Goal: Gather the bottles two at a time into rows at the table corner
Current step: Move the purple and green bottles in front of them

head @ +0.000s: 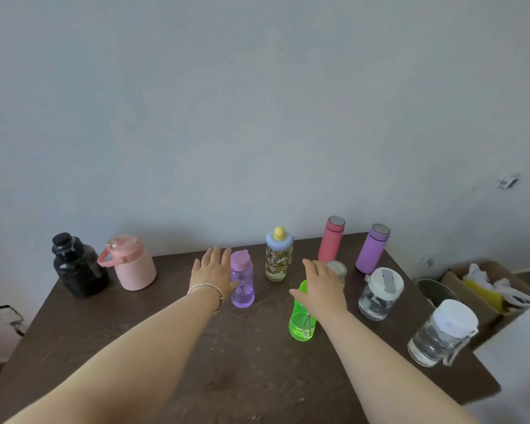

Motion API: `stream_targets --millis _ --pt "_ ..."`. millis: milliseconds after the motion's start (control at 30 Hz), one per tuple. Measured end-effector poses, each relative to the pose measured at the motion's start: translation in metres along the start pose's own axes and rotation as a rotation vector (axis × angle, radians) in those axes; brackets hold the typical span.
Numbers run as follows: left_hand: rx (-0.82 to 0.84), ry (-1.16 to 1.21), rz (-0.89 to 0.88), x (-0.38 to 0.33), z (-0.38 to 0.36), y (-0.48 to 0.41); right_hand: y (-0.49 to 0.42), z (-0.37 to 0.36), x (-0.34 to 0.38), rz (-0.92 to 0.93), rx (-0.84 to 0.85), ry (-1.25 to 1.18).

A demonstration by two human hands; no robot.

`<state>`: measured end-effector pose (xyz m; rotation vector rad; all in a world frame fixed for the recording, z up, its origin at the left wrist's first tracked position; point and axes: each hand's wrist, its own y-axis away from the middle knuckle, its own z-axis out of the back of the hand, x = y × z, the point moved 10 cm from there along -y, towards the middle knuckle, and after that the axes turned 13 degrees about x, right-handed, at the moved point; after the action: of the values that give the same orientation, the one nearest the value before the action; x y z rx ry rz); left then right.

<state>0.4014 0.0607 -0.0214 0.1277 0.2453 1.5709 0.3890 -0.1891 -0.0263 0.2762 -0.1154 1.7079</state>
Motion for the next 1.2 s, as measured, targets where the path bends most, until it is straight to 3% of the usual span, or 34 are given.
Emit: stream_targets --millis 333,567,767,1200 --pt "0.095 0.144 -0.063 -0.009 -0.030 -0.060 0.012 -0.039 -0.033 -0.204 0.114 -0.308" --pt "0.179 0.400 -0.088 -0.003 -0.059 -0.086 0.020 -0.058 -0.038 -0.281 0.084 -0.467" --pt "0.142 0.620 -0.116 0.000 -0.064 -0.087 0.019 -0.059 -0.038 -0.323 0.027 -0.493" --pt "0.044 0.702 -0.055 0.023 -0.037 -0.046 -0.005 -0.029 -0.010 -0.156 0.006 -0.517"
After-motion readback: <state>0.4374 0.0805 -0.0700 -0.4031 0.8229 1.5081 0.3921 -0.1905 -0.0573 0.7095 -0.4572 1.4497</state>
